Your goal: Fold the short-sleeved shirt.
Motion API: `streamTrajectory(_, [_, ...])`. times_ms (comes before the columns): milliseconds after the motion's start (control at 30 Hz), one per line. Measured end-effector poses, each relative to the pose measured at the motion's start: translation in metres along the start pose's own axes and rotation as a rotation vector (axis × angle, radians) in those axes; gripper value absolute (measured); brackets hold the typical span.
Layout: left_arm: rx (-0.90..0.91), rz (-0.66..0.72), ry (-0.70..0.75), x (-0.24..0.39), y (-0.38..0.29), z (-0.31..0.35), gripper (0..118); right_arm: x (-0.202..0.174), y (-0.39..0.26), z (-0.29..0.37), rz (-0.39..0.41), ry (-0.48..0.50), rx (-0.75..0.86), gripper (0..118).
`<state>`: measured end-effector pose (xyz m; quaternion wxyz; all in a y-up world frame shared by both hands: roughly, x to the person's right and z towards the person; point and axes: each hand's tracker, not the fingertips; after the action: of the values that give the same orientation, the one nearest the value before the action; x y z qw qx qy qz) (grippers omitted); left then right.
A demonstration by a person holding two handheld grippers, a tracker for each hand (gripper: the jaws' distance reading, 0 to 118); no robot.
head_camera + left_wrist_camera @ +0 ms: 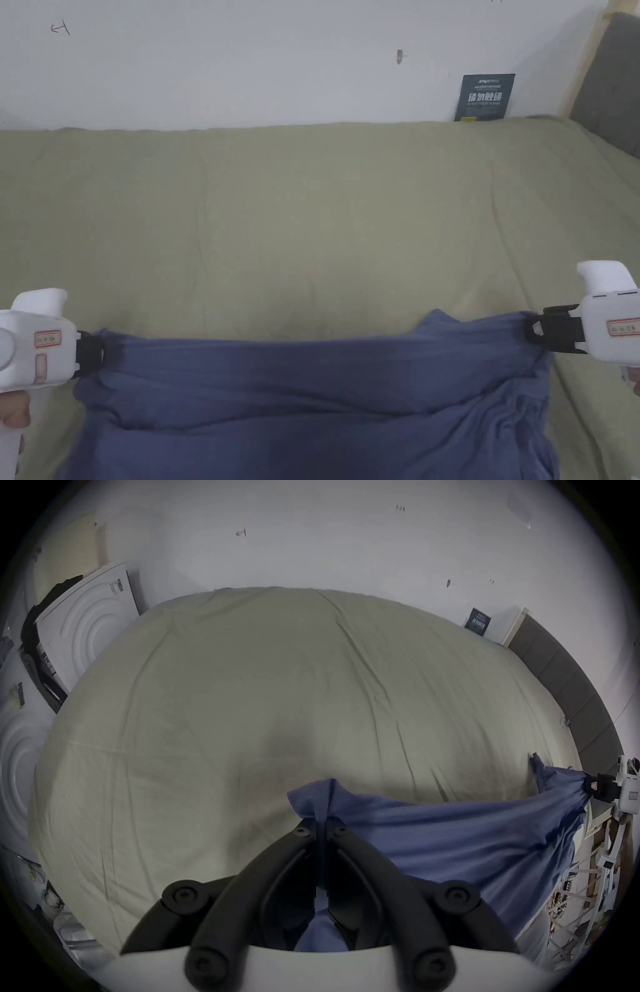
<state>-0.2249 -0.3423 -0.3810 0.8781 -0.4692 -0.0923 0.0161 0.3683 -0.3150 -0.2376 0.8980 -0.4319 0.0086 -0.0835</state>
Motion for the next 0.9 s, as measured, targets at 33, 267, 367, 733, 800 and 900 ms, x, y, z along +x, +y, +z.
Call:
streamTrajectory(33, [0.015, 0.008, -0.005, -0.003, -0.004, 0.004, 1, -0.003, -0.005, 0.007, 0.015, -0.005, 0.015, 0])
streamTrajectory(267, [0.055, 0.016, -0.020, -0.017, -0.055, 0.049, 1, -0.018, -0.057, 0.047, 0.068, 0.004, 0.059, 0])
streamTrajectory(367, [0.060, 0.005, -0.024, -0.023, -0.075, 0.059, 1, -0.022, -0.082, 0.054, 0.091, 0.007, 0.049, 0])
streamTrajectory(733, [0.034, 0.030, -0.059, -0.038, -0.140, 0.067, 1, -0.012, -0.139, 0.034, 0.061, 0.004, -0.074, 0])
streamTrajectory(800, [0.013, 0.041, -0.063, -0.041, -0.146, 0.063, 1, -0.011, -0.146, 0.029, 0.057, 0.001, -0.100, 0])
streamTrajectory(900, [-0.012, 0.043, -0.059, -0.040, -0.152, 0.058, 1, -0.008, -0.153, 0.022, 0.046, -0.006, -0.117, 0])
